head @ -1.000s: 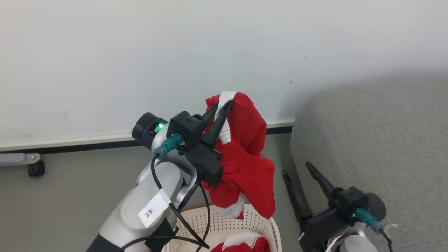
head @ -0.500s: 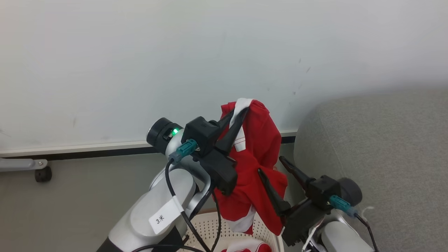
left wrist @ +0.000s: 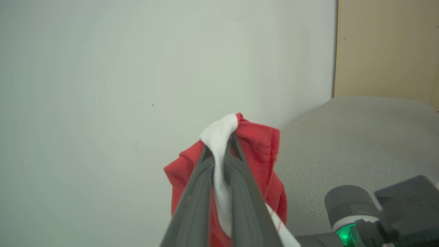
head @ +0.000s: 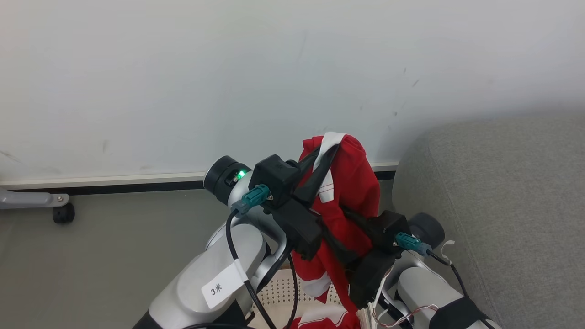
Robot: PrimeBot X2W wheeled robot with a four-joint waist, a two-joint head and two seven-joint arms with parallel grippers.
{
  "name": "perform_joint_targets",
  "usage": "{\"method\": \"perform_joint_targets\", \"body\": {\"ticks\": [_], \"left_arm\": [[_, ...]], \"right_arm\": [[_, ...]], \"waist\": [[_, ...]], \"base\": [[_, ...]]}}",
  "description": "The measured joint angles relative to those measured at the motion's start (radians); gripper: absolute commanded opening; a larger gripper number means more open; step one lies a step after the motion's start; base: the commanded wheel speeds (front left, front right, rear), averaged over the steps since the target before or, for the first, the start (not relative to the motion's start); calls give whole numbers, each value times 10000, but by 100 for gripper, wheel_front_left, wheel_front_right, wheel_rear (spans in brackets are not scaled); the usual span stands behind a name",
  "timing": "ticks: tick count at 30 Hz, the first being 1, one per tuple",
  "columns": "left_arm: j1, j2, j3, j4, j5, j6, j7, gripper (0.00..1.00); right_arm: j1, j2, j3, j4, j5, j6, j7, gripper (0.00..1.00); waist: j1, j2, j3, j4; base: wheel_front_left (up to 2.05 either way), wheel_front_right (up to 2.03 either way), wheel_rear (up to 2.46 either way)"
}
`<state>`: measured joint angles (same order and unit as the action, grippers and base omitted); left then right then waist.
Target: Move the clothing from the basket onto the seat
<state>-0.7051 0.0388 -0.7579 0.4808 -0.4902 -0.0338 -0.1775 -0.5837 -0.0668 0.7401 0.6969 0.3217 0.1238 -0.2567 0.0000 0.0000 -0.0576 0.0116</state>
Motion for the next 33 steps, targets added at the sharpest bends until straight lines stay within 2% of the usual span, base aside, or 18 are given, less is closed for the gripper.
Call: {"method": "perform_joint_targets", "body": {"ticks": [1, 9, 11, 13, 22, 33], "left_arm": [[0, 0, 0, 10, -21, 0, 2, 0], [15, 29, 222, 247, -94, 165, 84, 0], [68, 81, 360, 278, -127, 244, 71, 34], [199, 169, 464, 334, -194, 265, 29, 99], [886, 470, 815, 548, -548, 525, -194, 100], [1979, 706, 836, 470, -591, 602, -416, 100]], "right_arm": [[-58, 0, 82, 79, 86, 0, 0, 0], [-186, 2, 301, 355, 805, 4, 0, 0], [-233, 0, 293, 339, 986, 6, 0, 0], [-237, -33, 278, 311, 1154, 6, 0, 0], [-594, -811, -297, -42, 1379, 6, 2, 0], [-429, -1791, -982, -656, 1379, -8, 0, 0]], "waist": [[0, 0, 24, 14], [0, 0, 133, -26], [1, 0, 147, -95], [1, 0, 157, -179], [0, 0, 173, -670], [0, 0, 114, -1495]], "base": [[0, 0, 0], [0, 0, 0], [0, 0, 0], [0, 0, 0], [0, 0, 0], [0, 0, 0]]}}
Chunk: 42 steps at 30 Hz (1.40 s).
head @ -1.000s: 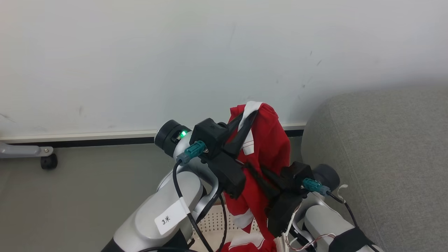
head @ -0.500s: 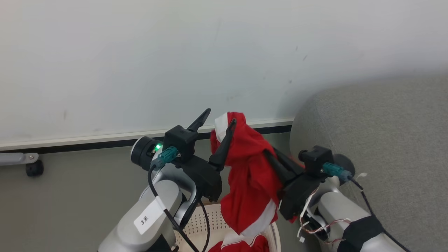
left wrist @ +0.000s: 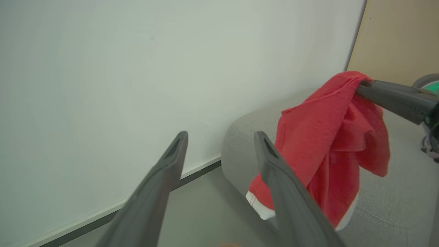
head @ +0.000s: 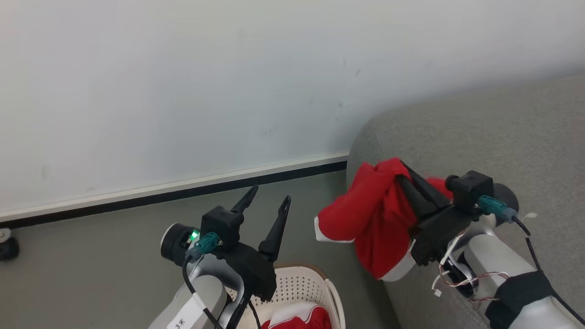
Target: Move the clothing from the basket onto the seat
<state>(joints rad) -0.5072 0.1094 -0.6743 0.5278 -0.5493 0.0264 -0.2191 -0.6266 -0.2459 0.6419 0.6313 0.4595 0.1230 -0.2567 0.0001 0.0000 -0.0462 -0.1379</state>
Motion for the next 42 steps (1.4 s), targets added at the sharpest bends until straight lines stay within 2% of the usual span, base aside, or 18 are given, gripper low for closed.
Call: {"method": "perform_joint_targets", "body": {"ticks": [7, 21, 29, 36, 42], "left_arm": [[532, -54, -151, -291, -12, 0, -107, 100], [1071, -267, -533, -732, 52, 180, -176, 100], [1025, -301, -752, -1035, 249, 192, -173, 100], [480, 182, -729, -1394, 646, 236, -8, 100], [-84, 569, -729, -1854, 894, 234, 255, 100]], "right_arm": [[634, -732, -307, -508, -38, -222, 2, 0], [1269, -1488, -704, -1678, -113, -437, 2, 0], [1047, -1801, -1001, -2079, -115, -449, 2, 0], [-730, -1818, -1534, -2157, -38, -447, 15, 0], [-2526, -1833, -2059, -1567, 96, -437, 234, 0]], "waist": [[0, 0, -53, -752], [-1, 0, 108, -2381], [-1, 0, 687, -2694], [0, 1, 1587, -2702], [1, 0, 2428, -2626]], "base": [[0, 0, 0], [0, 0, 0], [0, 0, 0], [0, 0, 0], [0, 0, 0]]}}
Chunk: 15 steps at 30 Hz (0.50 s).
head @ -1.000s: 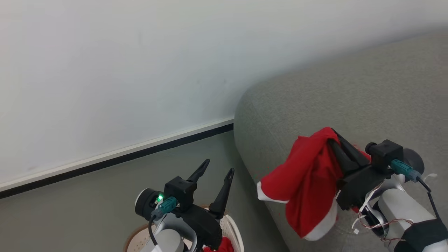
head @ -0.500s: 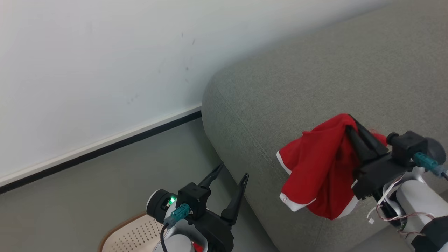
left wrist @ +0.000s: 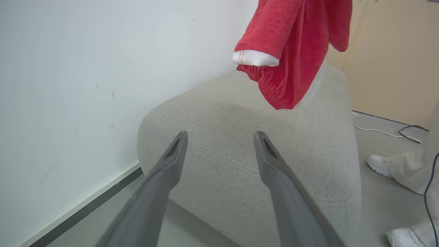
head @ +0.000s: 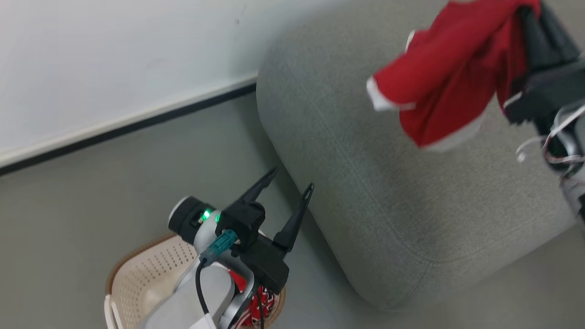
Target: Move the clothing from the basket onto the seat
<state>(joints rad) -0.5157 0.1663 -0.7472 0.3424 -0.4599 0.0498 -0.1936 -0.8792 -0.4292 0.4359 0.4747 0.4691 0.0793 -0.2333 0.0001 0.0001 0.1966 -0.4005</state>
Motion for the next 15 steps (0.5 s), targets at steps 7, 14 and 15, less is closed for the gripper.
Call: {"method": "perform_joint_targets", "body": {"ticks": [7, 14, 15], "left_arm": [[-624, 284, -31, -696, 422, -17, 349, 100], [-1198, 608, -105, -1616, 878, -33, 690, 100], [-1246, 669, -107, -1730, 913, -36, 738, 100]], "right_arm": [[-1658, -155, -771, 1055, 418, -13, 217, 0], [-2795, -516, -1369, 2123, 679, -192, 384, 0], [-2914, -518, -1390, 2192, 688, -228, 382, 0]], "waist": [[1, 1, 1006, 180], [1, 2, 2173, 494], [1, 1, 2325, 531]], "base": [[0, 0, 0], [0, 0, 0], [0, 0, 0]]}}
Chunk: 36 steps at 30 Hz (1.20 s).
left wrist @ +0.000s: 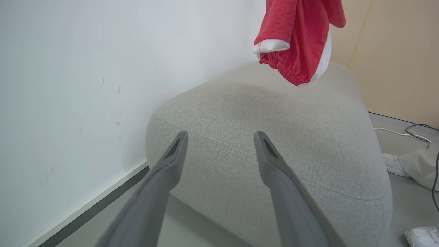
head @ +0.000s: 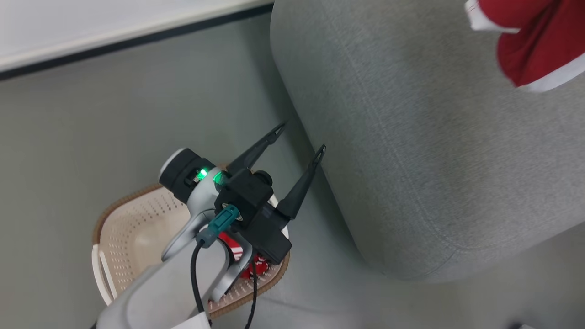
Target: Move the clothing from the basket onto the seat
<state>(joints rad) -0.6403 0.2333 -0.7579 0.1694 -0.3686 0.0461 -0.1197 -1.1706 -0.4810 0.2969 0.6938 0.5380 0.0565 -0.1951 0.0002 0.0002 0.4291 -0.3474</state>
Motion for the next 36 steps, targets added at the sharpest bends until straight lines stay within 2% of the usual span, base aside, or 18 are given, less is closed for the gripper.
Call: {"method": "perform_joint_targets", "body": {"ticks": [9, 17, 26, 28, 29, 36], "left_arm": [[-552, 650, 136, -890, 286, -6, 529, 100], [-790, 1016, 192, -1095, 589, -10, 755, 100], [-838, 1039, 111, -1089, 640, -23, 830, 100], [-838, 1041, 111, -1085, 640, -23, 828, 100], [-838, 1039, 111, -1068, 640, -23, 826, 100], [-826, 1030, 153, -717, 617, -21, 696, 100]], "right_arm": [[-724, 67, -161, 454, 0, -224, -238, 0], [-418, 1252, 27, 1448, 27, -259, -447, 0], [26, 1894, 176, 2236, 33, -165, -543, 0], [24, 1929, 163, 2357, 33, -121, -545, 42], [26, 1952, 167, 2441, 33, -121, -546, 100], [325, 2075, 207, 2562, -56, 23, -587, 100]], "waist": [[-1, 0, 1357, 155], [0, 1, 2434, 74], [-2, -1, 2770, -17], [-4, -1, 2729, -16], [-3, -1, 2703, -15], [-3, -1, 2373, 12]], "base": [[0, 0, 0], [0, 0, 0], [0, 0, 0], [0, 0, 0], [0, 0, 0], [0, 0, 0]]}}
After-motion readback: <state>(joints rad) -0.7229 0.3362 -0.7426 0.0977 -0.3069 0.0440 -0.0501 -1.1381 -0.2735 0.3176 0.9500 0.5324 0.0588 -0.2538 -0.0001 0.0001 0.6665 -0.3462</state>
